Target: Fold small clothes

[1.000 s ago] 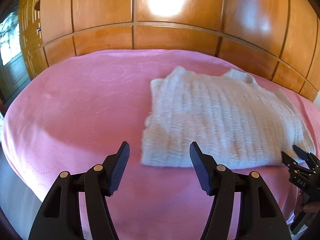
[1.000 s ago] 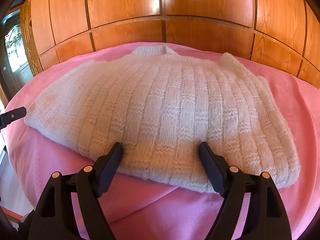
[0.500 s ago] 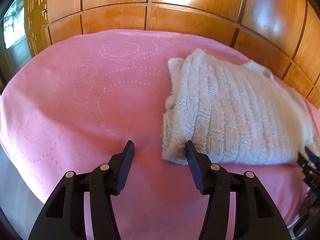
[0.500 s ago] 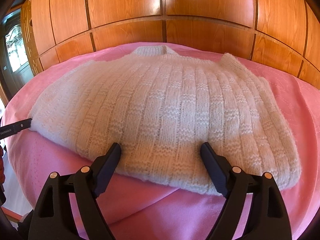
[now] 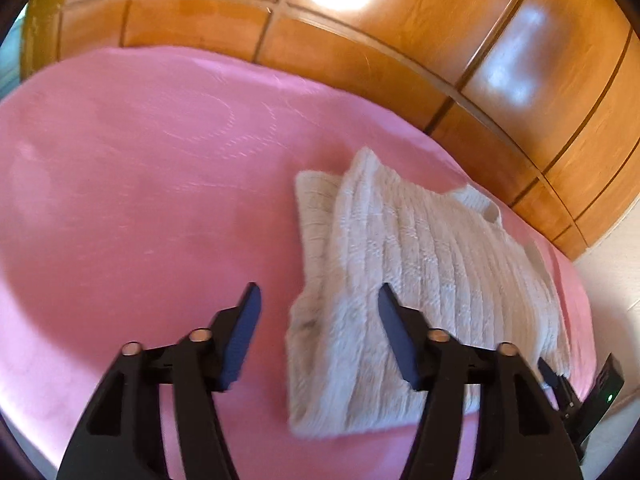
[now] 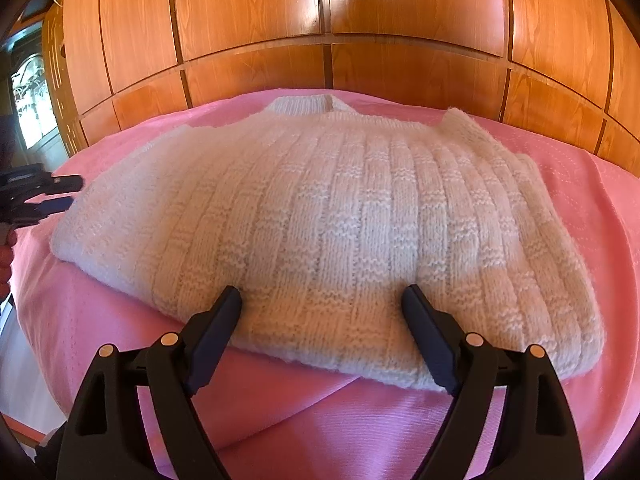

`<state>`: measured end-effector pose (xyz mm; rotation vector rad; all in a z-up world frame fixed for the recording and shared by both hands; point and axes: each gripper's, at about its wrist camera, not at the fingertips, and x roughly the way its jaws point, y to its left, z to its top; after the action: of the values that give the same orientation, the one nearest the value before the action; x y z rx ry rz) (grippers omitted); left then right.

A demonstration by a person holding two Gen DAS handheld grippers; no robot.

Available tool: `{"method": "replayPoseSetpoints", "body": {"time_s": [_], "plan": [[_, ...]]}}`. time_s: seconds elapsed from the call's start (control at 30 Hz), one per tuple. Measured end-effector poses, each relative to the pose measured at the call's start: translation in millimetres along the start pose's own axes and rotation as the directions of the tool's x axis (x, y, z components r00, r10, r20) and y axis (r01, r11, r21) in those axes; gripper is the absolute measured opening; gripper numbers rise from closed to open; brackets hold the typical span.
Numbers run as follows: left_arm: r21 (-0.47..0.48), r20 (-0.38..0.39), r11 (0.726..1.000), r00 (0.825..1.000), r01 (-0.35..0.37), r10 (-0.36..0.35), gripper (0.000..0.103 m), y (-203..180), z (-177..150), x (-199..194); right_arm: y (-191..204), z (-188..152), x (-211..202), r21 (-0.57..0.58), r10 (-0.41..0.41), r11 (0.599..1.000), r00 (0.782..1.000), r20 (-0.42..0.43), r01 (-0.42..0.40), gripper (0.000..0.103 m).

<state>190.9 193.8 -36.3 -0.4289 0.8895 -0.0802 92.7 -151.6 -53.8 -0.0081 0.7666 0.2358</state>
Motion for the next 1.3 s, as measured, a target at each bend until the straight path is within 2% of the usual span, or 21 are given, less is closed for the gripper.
{"method": "replayPoseSetpoints", "body": {"time_s": [0.03, 0.07, 0.1, 0.2, 0.33, 0.43, 0.5, 0.57, 0.63, 0.7, 0.77, 0.83, 0.9, 0.97, 1.03, 1.1, 1.13, 1.17, 1.23, 1.3], "plan": [[0.003, -0.029, 1.0, 0.999, 0.018, -0.018, 0.034, -3.2, 2.7, 8.4, 0.1, 0.1, 0.1, 0.001, 0.0, 1.0, 1.0, -0.001, 0.0, 0.083], [0.012, -0.05, 1.0, 0.998, 0.027, -0.026, 0.012, -6.7, 2.9, 14.4, 0.2, 0.1, 0.2, 0.001, 0.0, 1.0, 1.0, 0.0, 0.0, 0.083], [0.023, -0.054, 1.0, 0.998, 0.018, -0.017, 0.006, -9.8, 2.3, 17.2, 0.4, 0.0, 0.3, 0.0, -0.001, 1.0, 1.0, 0.0, 0.001, 0.083], [0.066, -0.021, 0.997, 0.999, -0.028, 0.029, 0.005, -17.4, -9.2, 8.0, 0.6, -0.6, -0.1, 0.001, 0.001, 1.0, 1.0, 0.0, -0.001, 0.083], [0.041, -0.035, 0.995, 0.995, -0.087, 0.089, 0.005, -2.2, -24.7, 13.5, 2.7, -1.8, 1.8, 0.0, -0.006, 1.0, 1.0, 0.01, 0.006, 0.085], [0.063, -0.029, 0.991, 0.993, -0.115, 0.117, 0.005, -10.7, -25.6, 12.2, 2.2, -1.4, 1.7, 0.003, -0.004, 1.0, 1.0, 0.006, 0.004, 0.086], [0.094, -0.011, 0.982, 0.986, -0.167, 0.169, 0.009, -18.7, -25.3, 10.0, 1.1, -0.5, 0.9, 0.009, 0.001, 1.0, 1.0, 0.002, -0.001, 0.086], [0.11, 0.007, 0.972, 0.978, -0.206, 0.207, 0.025, -21.5, -22.7, 6.0, -0.7, 4.0, -0.9, 0.019, 0.015, 1.0, 1.0, -0.016, -0.015, 0.085], [0.115, 0.051, 0.968, 0.974, -0.224, 0.219, 0.034, -26.9, -21.7, -4.9, -8.7, 10.3, -7.2, 0.05, 0.061, 0.997, 0.998, -0.036, -0.059, 0.085], [0.121, 0.096, 0.967, 0.972, -0.224, 0.213, 0.035, -34.4, -21.2, -15.5, -20.5, 15.4, -19.1, 0.094, 0.089, 0.992, 0.996, -0.022, -0.086, 0.083], [0.155, 0.134, 0.962, 0.97, -0.224, 0.204, 0.035, -47.1, -23.6, -23.8, -36.6, 20.2, -33.8, 0.147, 0.08, 0.986, 0.997, 0.014, -0.081, 0.082], [0.203, 0.16, 0.954, 0.969, -0.221, 0.19, 0.036, -61.2, -28.8, -27.7, -62.6, 27.7, -49.3, 0.221, 0.032, 0.974, 0.998, 0.062, -0.045, 0.079], [0.254, 0.161, 0.946, 0.973, -0.203, 0.166, 0.051, -74.9, -34.2, -24.5, -90.8, 36.3, -54.1, 0.285, -0.021, 0.959, 0.997, 0.078, -0.003, 0.077], [0.296, 0.157, 0.939, 0.978, -0.176, 0.134, 0.055, -87.4, -42.6, -18.9, -111.7, 45.2, -47.1, 0.315, -0.078, 0.947, 0.995, 0.056, 0.056, 0.063], [0.33, 0.125, 0.93, 0.984, -0.161, 0.126, 0.055, -98.2, -49.3, -7.6, -127.0, 53.1, -32.2, 0.335, -0.096, 0.939, 0.995, 0.023, 0.083, 0.057], [0.341, 0.102, 0.928, 0.987, -0.151, 0.124, 0.055, -105.8, -54.9, 1.9, -137.2, 57.9, -13.4, 0.351, -0.078, 0.933, 0.997, -0.02, 0.08, 0.054], [0.345, 0.085, 0.928, 0.989, -0.143, 0.121, 0.055, -108.3, -57.9, 7.8, -140.9, 58.5, -2.9, 0.355, -0.067, 0.931, 0.996, -0.054, 0.082, 0.036], [0.352, 0.077, 0.925, 0.989, -0.145, 0.126, 0.055, -109.0, -60.6, 10.8, -140.3, 57.9, 5.0, 0.324, -0.097, 0.938, 0.991, -0.093, 0.123, 0.019], [0.379, 0.048, 0.908, 0.983, -0.18, 0.175, 0.055, -108.7, -67.6, 24.3, -137.6, 53.2, 10.3, 0.256, -0.136, 0.953, 0.984, -0.114, 0.162, 0.019], [0.364, 0.043, 0.915, 0.984, -0.174, 0.17, 0.056, -105.6, -71.1, 29.4, -140.7, 45.1, 10.2, 0.251, -0.143, 0.953, 0.983, -0.118, 0.168, 0.019]]}}
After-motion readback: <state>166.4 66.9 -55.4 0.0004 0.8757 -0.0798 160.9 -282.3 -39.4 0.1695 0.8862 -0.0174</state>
